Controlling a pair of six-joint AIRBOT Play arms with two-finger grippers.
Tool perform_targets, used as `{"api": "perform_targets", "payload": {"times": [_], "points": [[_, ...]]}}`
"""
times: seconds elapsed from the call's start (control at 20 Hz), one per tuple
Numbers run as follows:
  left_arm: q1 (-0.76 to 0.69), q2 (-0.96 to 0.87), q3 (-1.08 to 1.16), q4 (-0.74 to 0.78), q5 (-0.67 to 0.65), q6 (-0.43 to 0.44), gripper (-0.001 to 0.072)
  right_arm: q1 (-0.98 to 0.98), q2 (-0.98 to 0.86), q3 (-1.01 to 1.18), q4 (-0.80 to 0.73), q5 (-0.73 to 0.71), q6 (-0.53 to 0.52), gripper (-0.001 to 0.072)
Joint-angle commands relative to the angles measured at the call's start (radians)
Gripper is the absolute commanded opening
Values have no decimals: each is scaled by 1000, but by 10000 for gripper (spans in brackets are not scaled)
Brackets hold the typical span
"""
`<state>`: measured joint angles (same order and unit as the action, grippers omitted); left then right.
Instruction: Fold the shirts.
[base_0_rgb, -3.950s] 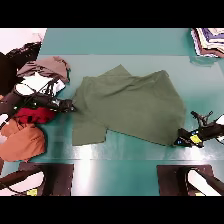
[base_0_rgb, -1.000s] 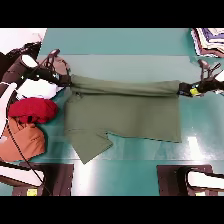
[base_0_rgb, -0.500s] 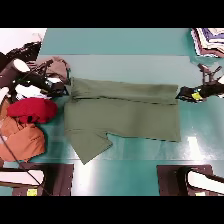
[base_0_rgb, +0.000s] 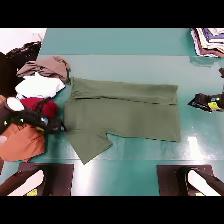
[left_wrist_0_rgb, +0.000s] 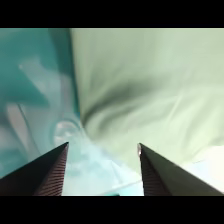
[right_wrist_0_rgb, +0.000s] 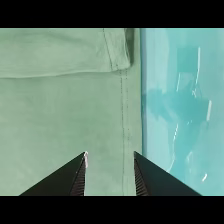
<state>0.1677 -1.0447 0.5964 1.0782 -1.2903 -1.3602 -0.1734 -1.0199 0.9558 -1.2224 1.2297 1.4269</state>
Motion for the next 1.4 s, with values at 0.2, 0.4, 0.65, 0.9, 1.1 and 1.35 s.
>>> {"api": "perform_targets", "payload": {"times": [0.2, 0.4, 0.65, 0.9, 1.1, 1.35], "points": [[1, 68, -192, -123, 102, 31, 499, -13, 74, -19, 1, 11, 0, 346], [-48, 68, -192, -225, 153, 87, 276, -15, 73, -20, -5, 78, 0, 347], [-172, 68, -166, -234, 179, 85, 29, -138, 73, -145, -11, 193, -30, 347], [-187, 68, -108, -244, 176, 85, 29, -306, 34, -384, 22, 184, -114, 495], [-187, 68, -99, -246, 175, 85, 29, -294, -60, -466, 138, 110, -153, 442], [-187, 67, -99, -244, 173, 85, 29, -204, -113, -428, 119, 97, -153, 157]]}}
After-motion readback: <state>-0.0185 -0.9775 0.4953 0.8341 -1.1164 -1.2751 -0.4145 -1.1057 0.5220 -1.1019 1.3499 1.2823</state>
